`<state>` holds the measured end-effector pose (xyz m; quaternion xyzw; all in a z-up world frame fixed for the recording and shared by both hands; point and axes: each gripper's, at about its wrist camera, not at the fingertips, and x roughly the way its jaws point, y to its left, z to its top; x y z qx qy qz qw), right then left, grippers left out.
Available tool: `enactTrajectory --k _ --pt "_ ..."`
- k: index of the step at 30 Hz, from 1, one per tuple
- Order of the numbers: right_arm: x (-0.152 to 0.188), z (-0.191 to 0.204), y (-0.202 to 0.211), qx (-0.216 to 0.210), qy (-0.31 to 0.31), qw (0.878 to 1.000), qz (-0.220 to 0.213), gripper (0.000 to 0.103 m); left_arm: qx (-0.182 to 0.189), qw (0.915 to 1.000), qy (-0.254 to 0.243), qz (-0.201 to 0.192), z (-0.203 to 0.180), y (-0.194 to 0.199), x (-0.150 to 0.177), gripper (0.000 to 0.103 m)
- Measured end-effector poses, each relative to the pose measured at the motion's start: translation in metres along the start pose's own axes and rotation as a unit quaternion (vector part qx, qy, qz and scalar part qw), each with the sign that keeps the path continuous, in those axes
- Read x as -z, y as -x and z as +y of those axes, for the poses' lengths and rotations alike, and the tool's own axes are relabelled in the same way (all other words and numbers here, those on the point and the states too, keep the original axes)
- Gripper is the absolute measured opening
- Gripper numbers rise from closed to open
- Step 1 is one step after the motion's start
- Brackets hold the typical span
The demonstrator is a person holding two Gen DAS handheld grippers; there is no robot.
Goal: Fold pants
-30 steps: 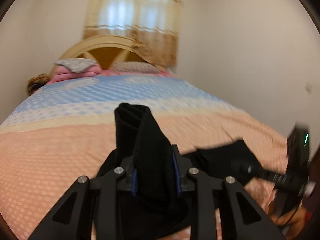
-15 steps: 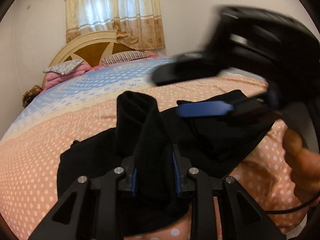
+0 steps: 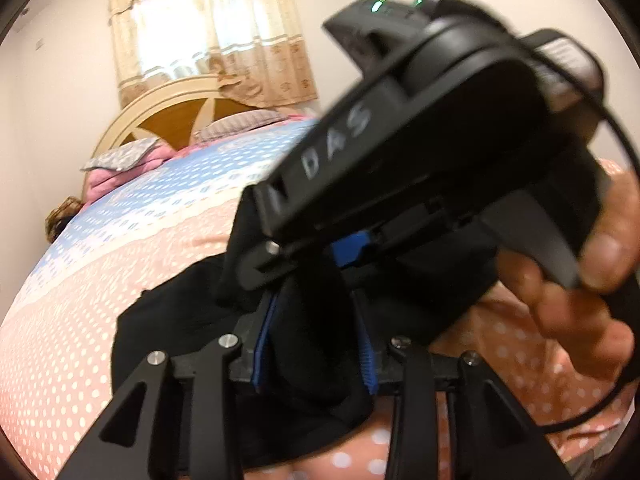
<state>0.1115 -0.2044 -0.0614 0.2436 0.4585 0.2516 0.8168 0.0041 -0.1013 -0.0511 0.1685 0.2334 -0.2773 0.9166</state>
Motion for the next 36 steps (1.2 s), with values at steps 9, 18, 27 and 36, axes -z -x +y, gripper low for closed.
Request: enactTrajectory --k 9,18,27,36 --pt "0.013 -0.003 0.026 0.004 0.003 1.000 -0.028 0.016 0.000 0.9998 -0.012 -0.015 -0.013 0.005 -0.011 0.039" --pt "0.002 -0.022 0.118 -0.010 0.006 0.996 -0.091 0.016 0.069 0.9950 -0.021 -0.069 -0.060 0.010 -0.071 0.038" --pt "0.012 -0.111 0.190 0.042 -0.053 0.992 -0.107 0.016 0.143 0.9879 -0.040 -0.047 -0.136 -0.032 -0.099 0.038" --pt "0.023 -0.192 0.178 0.007 -0.122 0.989 -0.079 0.017 0.196 0.9794 -0.016 0.044 -0.151 -0.053 -0.098 0.038"
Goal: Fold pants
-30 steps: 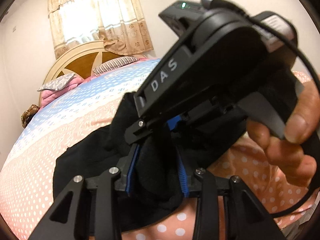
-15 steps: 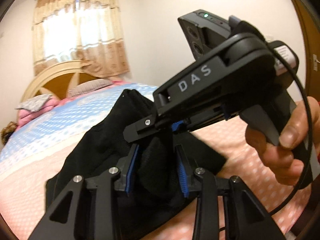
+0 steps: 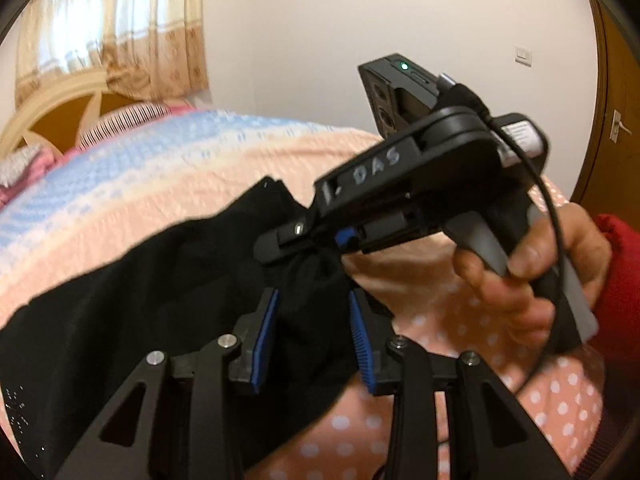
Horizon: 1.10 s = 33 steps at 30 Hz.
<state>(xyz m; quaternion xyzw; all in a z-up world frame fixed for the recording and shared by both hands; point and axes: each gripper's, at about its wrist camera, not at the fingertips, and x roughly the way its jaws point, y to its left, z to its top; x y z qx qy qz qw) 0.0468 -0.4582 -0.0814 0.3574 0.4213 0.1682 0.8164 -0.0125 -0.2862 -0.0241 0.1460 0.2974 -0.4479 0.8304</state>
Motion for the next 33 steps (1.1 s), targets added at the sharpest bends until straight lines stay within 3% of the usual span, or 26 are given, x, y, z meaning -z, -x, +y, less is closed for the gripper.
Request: enactTrajectory --k 3,6,7,10,11,12,15,17,19,21,24,27,31,33 --pt "-0.002 -0.014 0.002 -0.042 -0.039 0.998 0.008 0.020 0.028 0.9989 0.029 0.025 0.012 0.021 0.001 0.041" --pt "-0.002 -0.010 0.021 -0.028 -0.044 0.999 -0.008 0.024 0.029 0.9985 0.046 0.011 0.038 0.049 0.001 0.042" --pt "-0.001 -0.009 0.031 -0.017 -0.044 0.999 -0.023 0.029 0.021 0.9986 0.049 -0.001 0.046 0.062 0.000 0.047" --pt "0.010 0.002 0.070 0.056 -0.050 0.993 -0.092 0.032 -0.032 0.9971 0.059 -0.036 0.080 0.096 0.005 0.062" --pt "0.023 0.021 0.083 0.091 -0.017 0.988 -0.121 0.032 -0.056 0.9954 0.063 -0.045 0.088 0.104 0.006 0.064" --pt "0.029 0.034 0.086 0.100 0.004 0.987 -0.128 0.032 -0.079 0.9930 0.071 -0.052 0.098 0.112 0.010 0.065" --pt "0.066 0.086 0.076 0.130 0.079 0.981 -0.119 0.032 -0.133 0.9838 0.112 -0.045 0.130 0.121 0.026 0.066" --pt "0.088 0.113 0.062 0.168 0.121 0.971 -0.118 0.032 -0.155 0.9797 0.121 -0.037 0.146 0.117 0.033 0.066" --pt "0.102 0.136 0.043 0.219 0.168 0.953 -0.123 0.032 -0.180 0.9754 0.125 -0.021 0.145 0.116 0.044 0.066" --pt "0.107 0.142 0.030 0.237 0.192 0.945 -0.118 0.032 -0.198 0.9707 0.137 0.000 0.164 0.104 0.056 0.066" --pt "0.107 0.139 0.005 0.275 0.208 0.934 -0.096 0.032 -0.195 0.9687 0.152 0.015 0.166 0.099 0.068 0.066" --pt "0.109 0.105 -0.002 0.351 0.194 0.914 -0.060 0.023 -0.197 0.9680 0.151 0.038 0.161 0.089 0.078 0.066" --pt "0.110 0.062 0.025 0.305 0.116 0.944 -0.052 0.023 -0.204 0.9665 0.149 0.045 0.159 0.089 0.083 0.077" --pt "0.109 0.049 0.034 0.283 0.088 0.954 -0.048 0.023 -0.206 0.9643 0.159 0.046 0.164 0.090 0.081 0.078"
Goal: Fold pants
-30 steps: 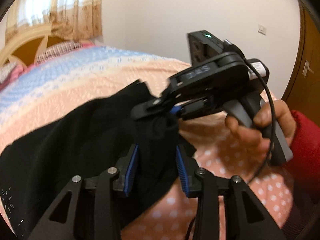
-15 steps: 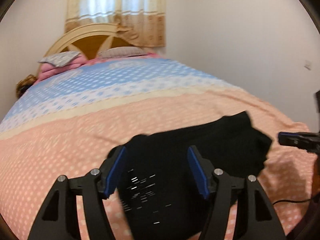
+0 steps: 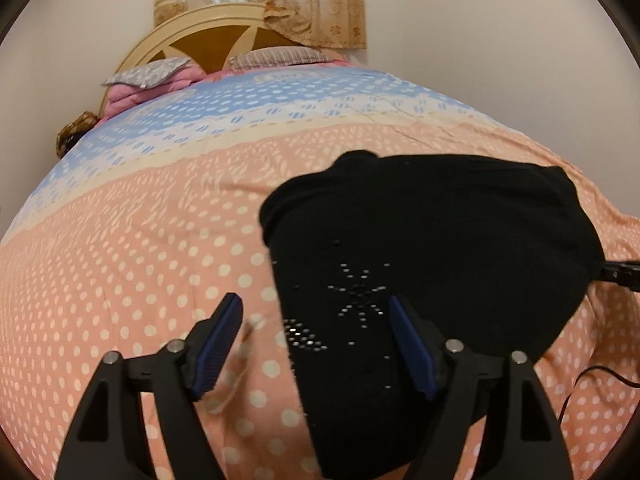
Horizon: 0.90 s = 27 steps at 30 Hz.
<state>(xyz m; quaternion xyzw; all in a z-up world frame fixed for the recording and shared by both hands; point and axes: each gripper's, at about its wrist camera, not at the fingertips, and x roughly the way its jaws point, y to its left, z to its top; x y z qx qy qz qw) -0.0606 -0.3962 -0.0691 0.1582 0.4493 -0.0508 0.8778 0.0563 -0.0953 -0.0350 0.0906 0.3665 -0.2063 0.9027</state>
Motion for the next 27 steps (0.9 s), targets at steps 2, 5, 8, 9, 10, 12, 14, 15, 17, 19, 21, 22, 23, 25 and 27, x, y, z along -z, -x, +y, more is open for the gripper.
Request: enactTrajectory --k 2,5,8,9,10,12,14,15,17,19,21,22,23,25,27 --pt "0.001 -0.012 0.005 -0.011 -0.017 1.000 -0.002 0.023 -0.007 1.0000 0.006 -0.004 0.007 0.006 -0.005 0.078" --pt "0.000 -0.015 0.026 0.022 -0.034 0.998 -0.045 0.023 -0.026 0.9996 0.003 -0.015 0.020 0.008 -0.013 0.078" --pt "-0.003 0.008 0.058 0.031 0.006 0.993 -0.116 0.023 -0.025 0.9989 0.003 -0.040 0.024 0.015 -0.025 0.078" --pt "-0.005 0.017 0.063 0.017 0.021 0.991 -0.132 0.023 -0.027 0.9985 -0.001 -0.047 0.023 0.015 -0.030 0.078" --pt "-0.010 0.030 0.064 0.001 0.040 0.989 -0.141 0.023 -0.030 0.9981 -0.003 -0.054 0.021 0.014 -0.035 0.078" --pt "-0.022 0.048 0.052 -0.012 0.067 0.989 -0.132 0.023 -0.037 0.9979 0.004 -0.053 0.019 0.004 -0.040 0.078" --pt "-0.037 0.062 0.030 -0.011 0.083 0.988 -0.127 0.023 -0.048 0.9980 0.018 -0.036 0.019 -0.011 -0.037 0.078" --pt "-0.045 0.064 0.018 -0.002 0.078 0.989 -0.123 0.023 -0.057 0.9978 0.023 -0.023 0.020 -0.020 -0.033 0.078" --pt "-0.059 0.057 -0.016 0.025 0.034 0.995 -0.090 0.023 -0.058 0.9978 0.034 0.004 0.026 -0.037 -0.021 0.080" --pt "-0.069 0.047 -0.045 -0.001 -0.001 0.998 -0.068 0.024 -0.046 0.9972 0.057 0.019 0.036 -0.044 -0.012 0.083" --pt "-0.074 0.046 -0.060 -0.015 0.010 0.998 -0.059 0.024 -0.020 0.9950 0.093 0.029 0.050 -0.042 -0.009 0.084" --pt "-0.075 0.049 -0.062 -0.004 0.015 0.998 -0.053 0.024 -0.008 0.9939 0.104 0.035 0.057 -0.041 -0.009 0.084" --pt "-0.075 0.052 -0.060 0.002 0.017 0.998 -0.052 0.024 -0.003 0.9933 0.110 0.035 0.062 -0.038 -0.009 0.084" --pt "-0.078 0.063 -0.042 0.016 0.027 0.997 -0.069 0.024 -0.002 0.9928 0.116 0.029 0.071 -0.030 -0.006 0.083" --pt "-0.077 0.081 -0.024 0.006 0.046 0.994 -0.098 0.025 0.011 0.9913 0.128 0.028 0.077 -0.024 -0.002 0.083"
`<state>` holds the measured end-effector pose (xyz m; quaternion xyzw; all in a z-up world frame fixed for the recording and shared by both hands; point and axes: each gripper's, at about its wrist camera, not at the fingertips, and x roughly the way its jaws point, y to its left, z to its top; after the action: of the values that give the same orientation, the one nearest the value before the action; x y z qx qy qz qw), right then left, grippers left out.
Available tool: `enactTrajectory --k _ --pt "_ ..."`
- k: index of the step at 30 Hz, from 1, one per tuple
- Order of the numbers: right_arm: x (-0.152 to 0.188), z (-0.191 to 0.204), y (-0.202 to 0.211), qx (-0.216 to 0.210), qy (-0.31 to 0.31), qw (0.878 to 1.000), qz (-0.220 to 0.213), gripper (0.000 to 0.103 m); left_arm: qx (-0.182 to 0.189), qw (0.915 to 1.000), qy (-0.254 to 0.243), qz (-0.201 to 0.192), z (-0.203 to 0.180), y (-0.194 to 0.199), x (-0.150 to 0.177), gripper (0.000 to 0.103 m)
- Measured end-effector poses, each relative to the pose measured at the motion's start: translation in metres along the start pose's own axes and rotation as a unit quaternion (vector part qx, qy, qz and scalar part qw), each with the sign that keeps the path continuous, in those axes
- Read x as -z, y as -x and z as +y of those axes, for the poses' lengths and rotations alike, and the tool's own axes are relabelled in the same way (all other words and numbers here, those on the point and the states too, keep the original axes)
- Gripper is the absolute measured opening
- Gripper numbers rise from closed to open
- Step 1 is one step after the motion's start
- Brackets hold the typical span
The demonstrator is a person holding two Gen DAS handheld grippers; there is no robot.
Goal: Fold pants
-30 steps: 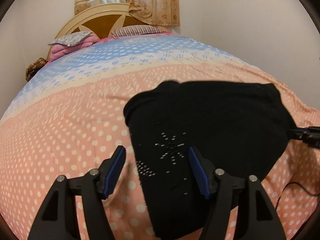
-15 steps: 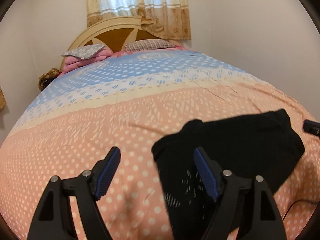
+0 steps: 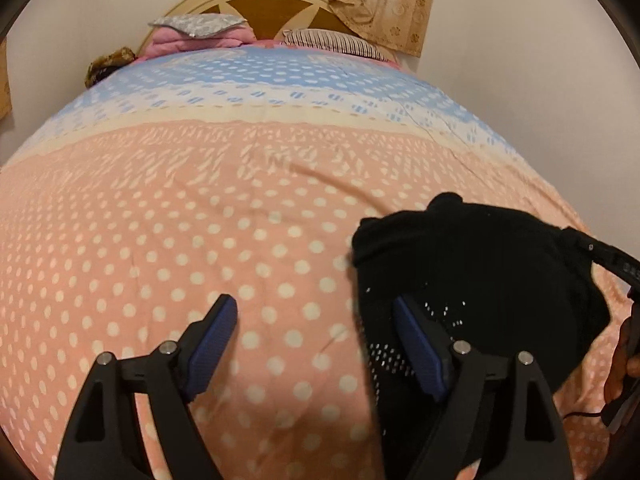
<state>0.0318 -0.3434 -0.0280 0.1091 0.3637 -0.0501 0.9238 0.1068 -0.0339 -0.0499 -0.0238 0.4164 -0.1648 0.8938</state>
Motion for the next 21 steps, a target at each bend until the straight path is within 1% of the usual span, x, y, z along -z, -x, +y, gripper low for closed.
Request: enactTrajectory --k 1,2,3,4,6,8,10,12,13,14,15,16,17,18,19,20,21 --pt "-0.003 0.015 0.004 -0.024 0.016 1.000 -0.007 0.025 0.008 0.9999 0.008 0.001 0.002 0.002 0.003 0.083" --pt "-0.004 0.035 0.007 -0.058 0.039 0.998 -0.001 0.025 0.013 0.9998 0.015 0.005 0.003 0.003 0.008 0.083" --pt "-0.005 0.057 0.004 -0.095 0.065 0.993 0.012 0.025 0.019 0.9994 0.026 0.009 0.003 0.002 0.014 0.083" --pt "-0.006 0.076 0.001 -0.123 0.088 0.988 0.025 0.025 0.026 0.9990 0.034 0.013 0.001 0.001 0.018 0.083" --pt "-0.004 0.107 -0.006 -0.147 0.122 0.981 0.041 0.025 0.015 0.9994 0.031 -0.004 -0.004 0.004 0.028 0.083" --pt "-0.003 0.145 -0.020 -0.159 0.169 0.971 0.058 0.025 0.007 0.9996 0.022 -0.015 -0.008 0.006 0.034 0.083" --pt "-0.005 0.168 -0.038 -0.160 0.205 0.963 0.075 0.025 0.010 0.9995 0.026 -0.018 -0.008 0.007 0.036 0.083" --pt "0.002 0.193 -0.061 -0.147 0.246 0.952 0.110 0.027 0.008 0.9995 0.018 -0.024 -0.009 0.007 0.040 0.083" --pt "0.005 0.204 -0.076 -0.126 0.272 0.945 0.131 0.027 0.004 0.9996 0.011 -0.025 -0.010 0.005 0.044 0.083" --pt "0.007 0.212 -0.087 -0.103 0.295 0.940 0.138 0.027 0.000 0.9995 0.007 -0.032 -0.012 0.004 0.047 0.083" --pt "0.008 0.218 -0.093 -0.086 0.309 0.937 0.136 0.027 -0.002 0.9992 0.004 -0.039 -0.013 0.005 0.049 0.083" --pt "0.004 0.223 -0.103 -0.065 0.314 0.937 0.139 0.028 -0.005 0.9992 0.002 -0.041 -0.014 0.004 0.050 0.083" --pt "-0.001 0.220 -0.109 -0.065 0.302 0.940 0.146 0.029 -0.006 0.9991 0.001 -0.042 -0.014 0.004 0.050 0.083" --pt "-0.009 0.216 -0.121 -0.072 0.268 0.947 0.161 0.035 -0.006 0.9991 0.000 -0.042 -0.013 0.004 0.051 0.083" --pt "-0.017 0.211 -0.134 -0.070 0.235 0.953 0.178 0.047 -0.005 0.9990 -0.002 -0.044 -0.014 0.004 0.051 0.084" --pt "-0.024 0.203 -0.143 -0.064 0.216 0.957 0.184 0.047 -0.004 0.9989 -0.005 -0.047 -0.014 0.004 0.052 0.084" --pt "-0.027 0.204 -0.149 -0.058 0.210 0.959 0.183 0.047 -0.002 0.9986 -0.009 -0.051 -0.013 0.005 0.053 0.085"
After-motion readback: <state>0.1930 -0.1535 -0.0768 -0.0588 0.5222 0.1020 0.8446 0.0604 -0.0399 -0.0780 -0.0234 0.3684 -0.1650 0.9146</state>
